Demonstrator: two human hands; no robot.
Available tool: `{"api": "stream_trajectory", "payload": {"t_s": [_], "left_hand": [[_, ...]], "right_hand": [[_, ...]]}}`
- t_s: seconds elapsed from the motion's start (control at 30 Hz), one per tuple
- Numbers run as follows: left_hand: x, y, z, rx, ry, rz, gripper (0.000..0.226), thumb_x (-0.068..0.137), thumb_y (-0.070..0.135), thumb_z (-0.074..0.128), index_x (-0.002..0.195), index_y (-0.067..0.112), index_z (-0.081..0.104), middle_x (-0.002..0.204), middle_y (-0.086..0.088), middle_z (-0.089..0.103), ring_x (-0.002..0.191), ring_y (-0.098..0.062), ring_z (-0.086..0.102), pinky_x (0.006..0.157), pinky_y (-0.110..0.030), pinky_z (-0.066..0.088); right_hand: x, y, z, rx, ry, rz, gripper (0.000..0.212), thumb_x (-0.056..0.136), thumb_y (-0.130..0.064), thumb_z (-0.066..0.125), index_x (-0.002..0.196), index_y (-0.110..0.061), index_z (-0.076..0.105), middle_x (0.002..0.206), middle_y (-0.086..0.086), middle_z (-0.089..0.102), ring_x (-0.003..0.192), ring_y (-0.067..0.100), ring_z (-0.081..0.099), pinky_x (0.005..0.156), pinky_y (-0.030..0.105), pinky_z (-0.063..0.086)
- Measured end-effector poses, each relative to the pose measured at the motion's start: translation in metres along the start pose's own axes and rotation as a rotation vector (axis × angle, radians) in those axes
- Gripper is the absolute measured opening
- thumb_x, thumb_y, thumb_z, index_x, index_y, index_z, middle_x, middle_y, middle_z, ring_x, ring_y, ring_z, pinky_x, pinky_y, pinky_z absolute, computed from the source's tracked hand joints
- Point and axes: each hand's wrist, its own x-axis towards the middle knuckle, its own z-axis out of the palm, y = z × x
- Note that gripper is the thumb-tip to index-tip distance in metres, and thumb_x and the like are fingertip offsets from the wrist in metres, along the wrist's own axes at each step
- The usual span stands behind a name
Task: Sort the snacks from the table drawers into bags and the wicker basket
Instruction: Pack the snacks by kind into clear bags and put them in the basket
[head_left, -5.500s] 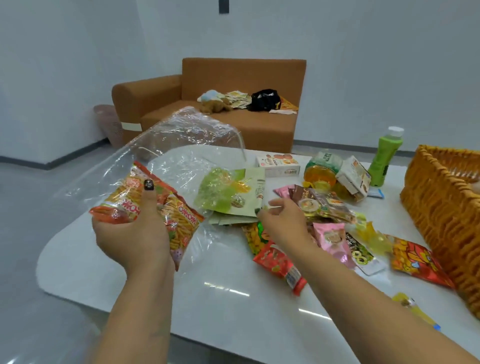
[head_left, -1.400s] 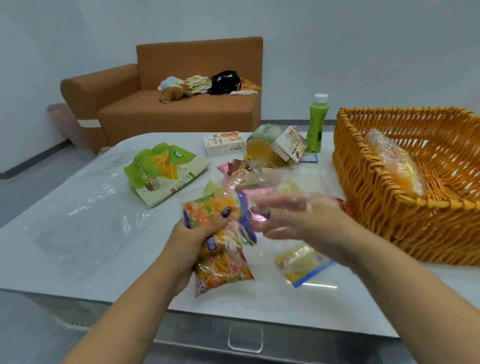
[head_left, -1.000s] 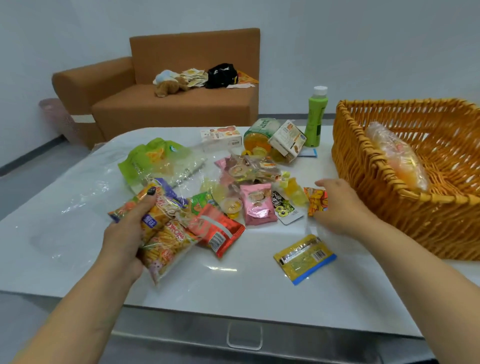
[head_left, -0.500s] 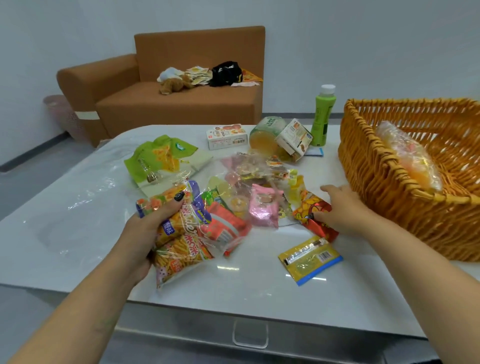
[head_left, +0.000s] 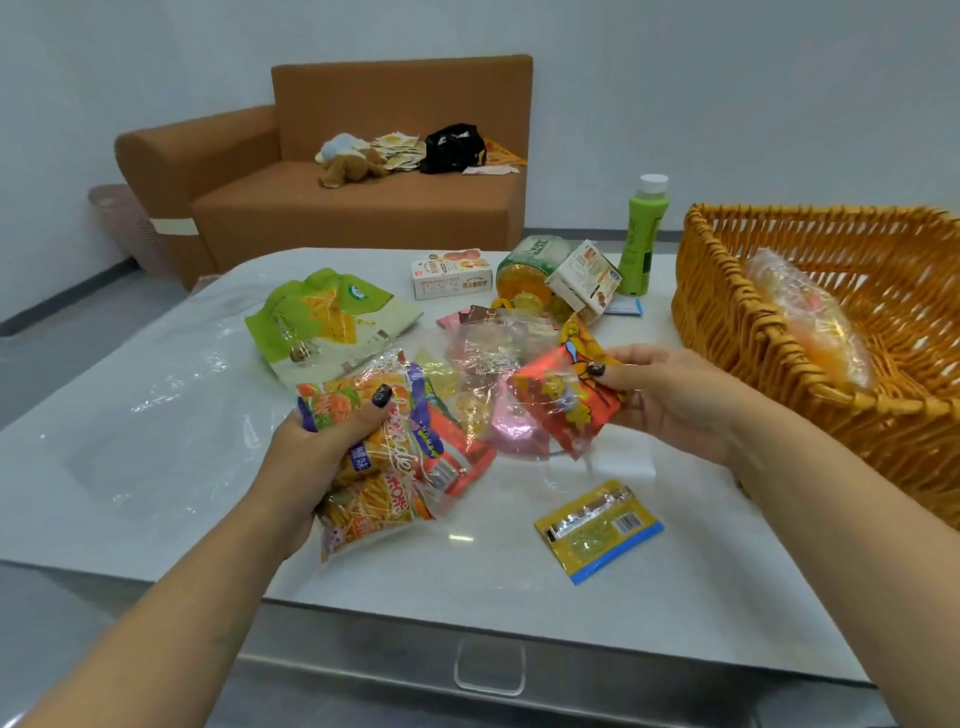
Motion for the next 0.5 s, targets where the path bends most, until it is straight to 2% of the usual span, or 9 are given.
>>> {"api": "stream_trajectory", "payload": {"t_s": [0.07, 0.17, 0.23, 0.3, 0.37, 0.43, 0.5], "left_hand": [[0.0, 0.0, 0.002, 0.006, -0.014, -0.004, 0.062, 0.06, 0.04, 0.077, 0.114, 0.011, 0.065, 0.092, -0.009, 0.077, 0.074, -0.025, 0.074, 0.057, -0.032, 0.059], [-0.003, 0.0, 0.004, 0.013, -0.065, 0.014, 0.055, 0.062, 0.038, 0.075, 0.109, 0.012, 0.066, 0.092, -0.01, 0.076, 0.072, -0.023, 0.074, 0.056, -0.03, 0.058], [-0.006, -0.002, 0.006, 0.029, -0.108, 0.026, 0.055, 0.06, 0.039, 0.082, 0.107, 0.013, 0.066, 0.091, -0.009, 0.077, 0.072, -0.022, 0.074, 0.055, -0.029, 0.057], [-0.009, -0.006, 0.009, 0.033, -0.144, 0.029, 0.063, 0.058, 0.042, 0.09, 0.108, 0.013, 0.067, 0.091, -0.008, 0.077, 0.075, -0.024, 0.074, 0.056, -0.03, 0.057], [-0.01, -0.009, 0.012, 0.023, -0.144, 0.037, 0.061, 0.059, 0.042, 0.087, 0.108, 0.012, 0.066, 0.09, -0.007, 0.077, 0.075, -0.023, 0.074, 0.057, -0.03, 0.058], [-0.009, -0.009, 0.01, 0.013, -0.117, 0.057, 0.063, 0.058, 0.041, 0.08, 0.111, 0.01, 0.065, 0.09, -0.006, 0.077, 0.075, -0.022, 0.074, 0.058, -0.031, 0.058], [-0.005, -0.008, 0.005, 0.008, -0.09, 0.09, 0.07, 0.056, 0.042, 0.09, 0.113, 0.01, 0.064, 0.092, -0.005, 0.077, 0.078, -0.023, 0.074, 0.058, -0.031, 0.058]], "right_hand": [[-0.002, 0.006, 0.008, -0.109, -0.088, -0.001, 0.021, 0.085, 0.0, 0.063, 0.105, -0.004, 0.059, 0.098, 0.022, 0.071, 0.085, 0.029, 0.07, 0.07, 0.033, 0.06], [-0.007, 0.014, 0.022, -0.267, -0.146, -0.023, 0.041, 0.074, -0.007, 0.074, 0.113, -0.003, 0.061, 0.102, 0.019, 0.072, 0.094, 0.034, 0.069, 0.082, 0.042, 0.058], [-0.012, 0.018, 0.034, -0.364, -0.193, -0.11, 0.042, 0.073, -0.008, 0.076, 0.113, -0.007, 0.063, 0.101, 0.014, 0.072, 0.092, 0.03, 0.071, 0.078, 0.041, 0.06], [-0.016, 0.023, 0.046, -0.357, -0.223, -0.183, 0.041, 0.077, -0.004, 0.074, 0.116, -0.009, 0.061, 0.099, 0.01, 0.073, 0.086, 0.024, 0.072, 0.069, 0.033, 0.06], [-0.012, 0.028, 0.057, -0.334, -0.182, -0.17, 0.038, 0.081, -0.002, 0.071, 0.117, -0.01, 0.06, 0.095, 0.007, 0.073, 0.079, 0.016, 0.073, 0.063, 0.027, 0.059], [-0.008, 0.029, 0.066, -0.423, -0.151, -0.113, 0.028, 0.083, -0.008, 0.072, 0.109, -0.013, 0.062, 0.093, 0.009, 0.073, 0.073, 0.011, 0.071, 0.063, 0.024, 0.059], [-0.007, 0.026, 0.071, -0.593, -0.148, -0.104, 0.02, 0.084, -0.012, 0.072, 0.099, -0.018, 0.061, 0.094, 0.01, 0.071, 0.069, 0.01, 0.07, 0.061, 0.022, 0.059]]}}
